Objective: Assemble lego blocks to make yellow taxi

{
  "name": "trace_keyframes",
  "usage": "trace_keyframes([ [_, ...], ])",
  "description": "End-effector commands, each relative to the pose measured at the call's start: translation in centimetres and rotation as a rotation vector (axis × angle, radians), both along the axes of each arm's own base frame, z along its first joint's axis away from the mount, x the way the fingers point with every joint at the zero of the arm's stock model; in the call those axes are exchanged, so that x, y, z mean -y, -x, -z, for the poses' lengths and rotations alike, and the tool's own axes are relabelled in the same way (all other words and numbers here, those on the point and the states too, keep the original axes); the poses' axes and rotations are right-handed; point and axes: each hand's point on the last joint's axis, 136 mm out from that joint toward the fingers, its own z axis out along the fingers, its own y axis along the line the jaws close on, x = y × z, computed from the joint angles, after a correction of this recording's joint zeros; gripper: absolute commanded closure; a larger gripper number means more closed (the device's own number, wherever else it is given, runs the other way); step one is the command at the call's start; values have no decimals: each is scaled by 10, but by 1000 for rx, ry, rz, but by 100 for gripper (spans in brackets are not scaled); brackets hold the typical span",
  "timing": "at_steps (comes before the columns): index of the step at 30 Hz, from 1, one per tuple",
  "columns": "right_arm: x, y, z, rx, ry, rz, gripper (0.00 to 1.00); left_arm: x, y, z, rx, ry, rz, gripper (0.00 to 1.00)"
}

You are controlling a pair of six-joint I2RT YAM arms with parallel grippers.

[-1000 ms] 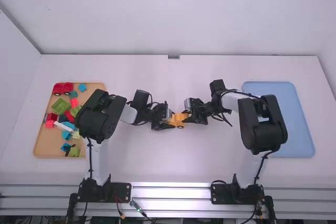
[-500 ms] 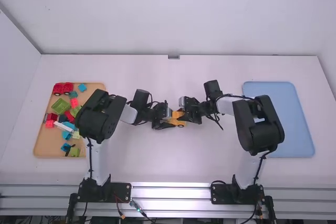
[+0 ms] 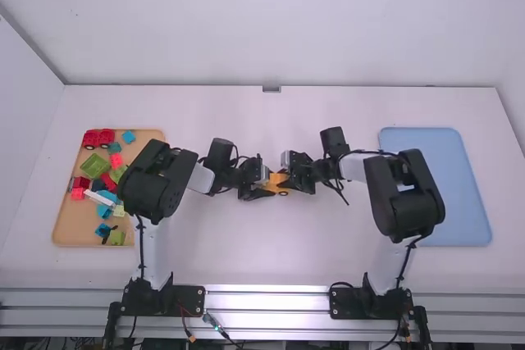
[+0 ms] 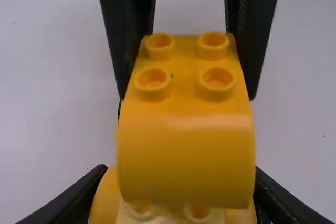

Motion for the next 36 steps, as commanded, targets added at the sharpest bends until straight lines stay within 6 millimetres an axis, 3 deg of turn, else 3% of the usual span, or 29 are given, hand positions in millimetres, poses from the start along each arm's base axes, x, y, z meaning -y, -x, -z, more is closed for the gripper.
trace_keyframes([
  [1, 0, 8, 7, -58, -8, 17, 73, 6, 8, 2, -17, 7, 22, 51],
  [23, -2, 11, 24, -95, -17, -4, 74, 0, 17, 17, -55, -59, 10, 53],
  [36, -6, 18, 44, -90, 129, -9, 78, 1, 11, 13, -27, -49, 4, 56],
])
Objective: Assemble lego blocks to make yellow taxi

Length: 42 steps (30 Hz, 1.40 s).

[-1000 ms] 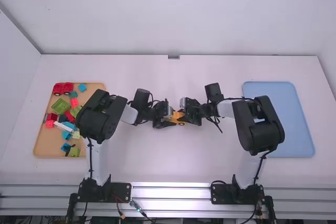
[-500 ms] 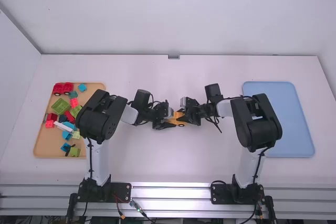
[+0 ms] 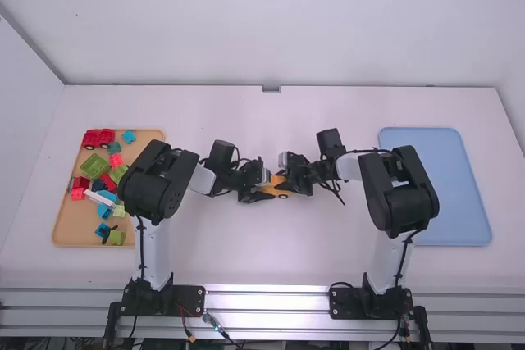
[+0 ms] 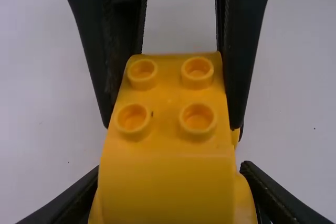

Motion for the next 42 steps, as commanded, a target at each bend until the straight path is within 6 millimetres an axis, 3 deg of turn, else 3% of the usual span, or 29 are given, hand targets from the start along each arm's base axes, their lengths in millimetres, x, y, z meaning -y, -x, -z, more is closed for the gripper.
trace_keyframes([
  [1, 1, 14, 32, -44, 120, -3, 78, 2, 4, 6, -10, -19, -1, 56],
  [14, 15, 22, 57, -81, 248, 31, 81, 3, -8, 2, -5, -20, -34, 58],
  [20, 16, 25, 59, -97, 252, 34, 82, 1, -16, 1, -2, -29, -64, 58],
  [36, 20, 16, 67, -65, 253, 110, 83, 4, -14, 1, -3, -30, -57, 59],
  [42, 20, 10, 64, -71, 268, 116, 71, 4, -13, 2, -8, -32, -56, 66],
])
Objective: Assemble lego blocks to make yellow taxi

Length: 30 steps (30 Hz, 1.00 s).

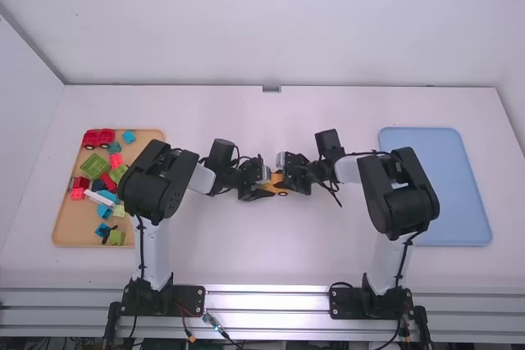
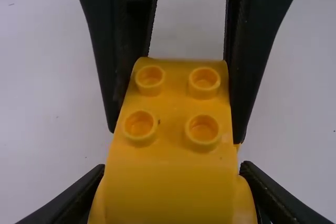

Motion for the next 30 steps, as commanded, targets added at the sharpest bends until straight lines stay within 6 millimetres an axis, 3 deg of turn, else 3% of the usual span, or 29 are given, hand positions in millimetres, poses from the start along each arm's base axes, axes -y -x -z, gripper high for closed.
trace_keyframes([
  [1, 21, 15, 57, -118, 218, 87, 68, 4, -4, 2, -7, -20, -19, 67],
  [4, 20, 12, 52, -120, 190, 87, 58, 4, -4, 2, -7, -21, -19, 67],
  [7, 21, 10, 49, -124, 171, 91, 54, 4, -4, 2, -7, -21, -20, 68],
  [21, 10, -10, 25, -81, 77, 68, 42, 4, -4, 3, -12, -23, -19, 69],
  [30, 5, -14, -9, -25, -49, 13, 34, 3, -2, 5, -26, -27, -19, 64],
])
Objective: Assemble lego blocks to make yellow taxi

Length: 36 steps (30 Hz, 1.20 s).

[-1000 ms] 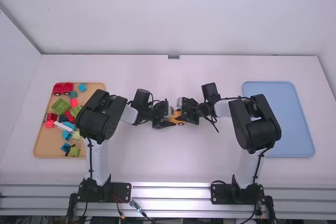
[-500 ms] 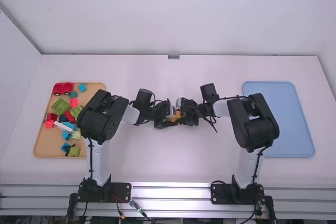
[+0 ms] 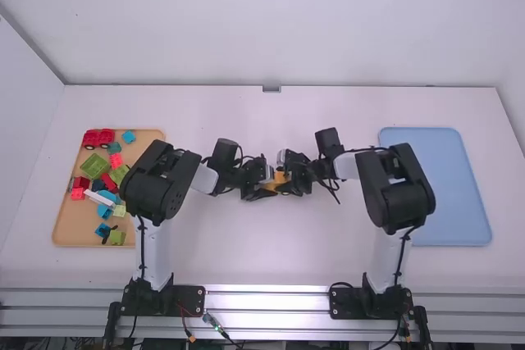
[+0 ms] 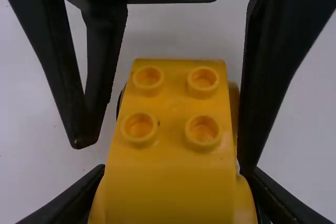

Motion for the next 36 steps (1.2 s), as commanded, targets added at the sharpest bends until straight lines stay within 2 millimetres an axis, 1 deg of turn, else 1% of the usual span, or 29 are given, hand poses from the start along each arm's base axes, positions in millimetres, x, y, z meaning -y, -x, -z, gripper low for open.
trace_keyframes([
  [1, 0, -4, -21, 39, -72, -32, 34, -1, 1, 5, -23, -15, -11, 63],
  [2, 2, -2, -28, 55, -91, -50, 33, -1, 1, 5, -23, -15, -11, 61],
  [4, 4, 0, -36, 69, -109, -63, 32, -1, 1, 5, -23, -15, -11, 58],
  [5, 7, 1, -41, 81, -116, -70, 31, -1, 1, 5, -23, -15, -11, 54],
  [7, 11, 2, -46, 96, -122, -77, 30, -1, 1, 5, -22, -15, -11, 38],
  [8, 12, 2, -46, 95, -120, -76, 29, -1, 1, 5, -23, -15, -11, 33],
  [10, 17, 2, -46, 89, -114, -64, 28, -1, 1, 5, -27, -14, -13, 1],
  [12, 21, 0, -45, 85, -110, -51, 27, -1, 0, 4, -34, -12, -18, 1],
  [16, 24, 6, -38, 81, -115, -46, 25, -4, -4, 1, -59, -7, -43, 1],
  [17, 25, 8, -36, 85, -115, -42, 15, -5, -4, 0, -66, -8, -44, 1],
  [19, 23, 8, -30, 79, -120, -14, 1, -5, -2, -7, -73, -15, -40, 1],
  [21, 21, 7, -29, 59, -129, 21, 1, -7, 0, -12, -61, -24, -29, 1],
  [23, 21, 5, -27, 38, -144, 64, 1, -10, 0, -22, -46, -34, -25, 1],
  [24, 21, 6, -26, 43, -150, 70, 1, -13, 0, -30, -42, -45, -36, 1],
  [26, 19, 6, -23, 59, -154, 62, 1, -17, -1, -37, -37, -64, -55, 1],
  [28, 12, 7, -17, 62, -155, 42, 1, -23, -1, -56, -21, -98, -85, 1],
  [30, 8, 8, -15, 50, -152, 33, 1, -27, -1, -64, -12, -112, -100, 1],
  [32, 1, 6, -9, 33, -150, 15, 1, -35, 0, -84, 12, -127, -125, 1],
  [33, 0, 6, -9, 32, -150, 14, 1, -36, 0, -85, 13, -128, -126, 1],
  [35, -9, -1, -1, 14, -149, 7, 1, -45, 1, -100, 29, -146, -158, 1],
  [36, -10, -3, 2, 12, -145, 6, 1, -46, 2, -103, 33, -155, -165, 2],
])
